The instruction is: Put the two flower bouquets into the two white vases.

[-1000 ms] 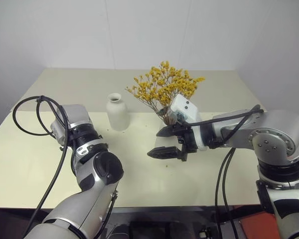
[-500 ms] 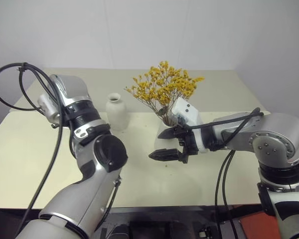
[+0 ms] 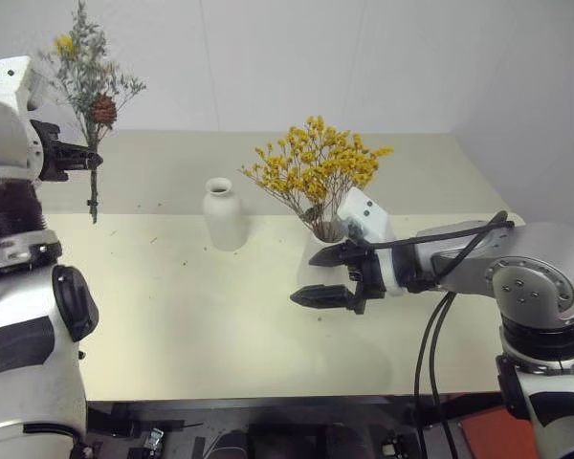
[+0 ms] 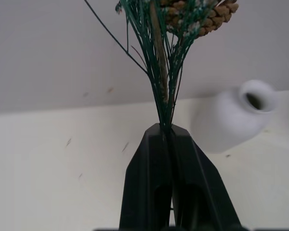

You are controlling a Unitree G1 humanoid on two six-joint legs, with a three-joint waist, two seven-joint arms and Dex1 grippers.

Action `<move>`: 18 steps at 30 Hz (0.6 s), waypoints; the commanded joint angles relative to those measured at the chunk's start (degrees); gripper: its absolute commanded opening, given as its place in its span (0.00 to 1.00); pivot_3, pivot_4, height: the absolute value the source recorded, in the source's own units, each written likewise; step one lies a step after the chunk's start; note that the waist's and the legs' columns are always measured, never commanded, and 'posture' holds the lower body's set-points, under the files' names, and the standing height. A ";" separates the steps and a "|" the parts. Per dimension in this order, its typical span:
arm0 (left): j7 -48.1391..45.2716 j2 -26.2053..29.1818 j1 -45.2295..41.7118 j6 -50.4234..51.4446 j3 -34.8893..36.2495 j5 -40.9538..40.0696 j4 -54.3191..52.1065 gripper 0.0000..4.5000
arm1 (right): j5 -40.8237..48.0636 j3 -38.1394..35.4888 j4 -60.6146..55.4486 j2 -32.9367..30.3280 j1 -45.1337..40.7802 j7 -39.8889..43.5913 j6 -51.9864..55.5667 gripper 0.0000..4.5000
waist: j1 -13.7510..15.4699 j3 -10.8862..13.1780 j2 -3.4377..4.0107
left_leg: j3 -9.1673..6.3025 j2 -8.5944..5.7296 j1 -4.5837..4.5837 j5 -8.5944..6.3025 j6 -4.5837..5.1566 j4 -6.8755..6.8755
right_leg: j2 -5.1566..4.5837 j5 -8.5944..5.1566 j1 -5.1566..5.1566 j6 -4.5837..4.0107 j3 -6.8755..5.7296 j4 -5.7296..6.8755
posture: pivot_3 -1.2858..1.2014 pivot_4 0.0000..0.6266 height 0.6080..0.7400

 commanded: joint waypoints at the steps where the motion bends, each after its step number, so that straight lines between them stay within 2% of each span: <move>1: 6.18 -0.36 4.68 -10.22 9.68 -13.03 -6.48 0.01 | 0.85 -3.26 -1.95 0.44 0.17 -1.12 0.37 1.00 | -0.09 0.00 0.00 | 0.00 0.00 0.00 0.00 0.00 0.01 | 0.00 0.00 0.00 0.00 0.00 0.02 | 0.52 0.24 1.00; 5: 10.45 -3.62 12.17 -25.24 16.62 -25.63 -11.20 0.01 | 1.32 -4.23 -2.62 1.22 0.93 -2.31 1.26 1.00 | -0.12 0.00 0.00 | 0.03 0.01 0.01 0.00 0.00 0.02 | 0.00 0.01 0.00 -0.02 0.03 0.05 | 0.52 0.24 1.00; 9: 8.58 -4.52 15.20 -29.84 19.82 -36.99 -11.04 0.01 | 1.47 -4.70 -2.91 1.79 1.14 -3.34 1.79 1.00 | -0.06 -0.03 -0.04 | 0.03 0.00 0.02 0.01 0.00 0.05 | -0.01 0.05 0.00 -0.07 0.03 0.05 | 0.52 0.24 1.00; 14: 6.53 -2.49 15.54 -36.83 20.23 -47.79 -0.79 0.01 | 0.90 -6.14 -3.51 3.88 0.99 -6.38 1.97 1.00 | -0.13 -0.03 -0.05 | 0.04 -0.01 0.03 0.01 0.00 0.05 | 0.00 0.04 0.02 -0.07 0.03 0.03 | 0.52 0.24 1.00; 18: 4.24 -1.02 15.89 -42.47 17.66 -53.25 5.72 0.01 | 1.50 -9.57 -3.58 7.21 0.73 -9.75 3.24 1.00 | -0.25 -0.03 -0.05 | 0.03 -0.01 0.09 0.01 0.01 0.06 | 0.02 0.04 0.09 -0.07 0.02 0.03 | 0.52 0.24 1.00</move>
